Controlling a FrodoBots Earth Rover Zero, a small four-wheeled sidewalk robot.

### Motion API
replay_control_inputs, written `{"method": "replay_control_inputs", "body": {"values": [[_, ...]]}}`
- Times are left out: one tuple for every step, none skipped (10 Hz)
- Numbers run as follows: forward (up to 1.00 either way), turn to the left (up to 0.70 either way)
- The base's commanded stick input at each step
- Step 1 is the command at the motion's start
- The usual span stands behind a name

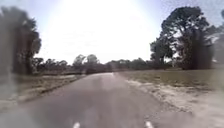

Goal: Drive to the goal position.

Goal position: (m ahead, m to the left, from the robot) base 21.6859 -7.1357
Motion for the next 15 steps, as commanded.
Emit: {"method": "replay_control_inputs", "body": {"values": [[1.00,0.02],[1.00,0.02],[1.00,0.02],[1.00,0.02],[1.00,0.02],[1.00,0.02],[1.00,0.02],[1.00,0.02],[1.00,0.02],[1.00,0.02],[1.00,0.02],[1.00,0.02],[1.00,0.02],[1.00,0.02],[1.00,0.02]]}}
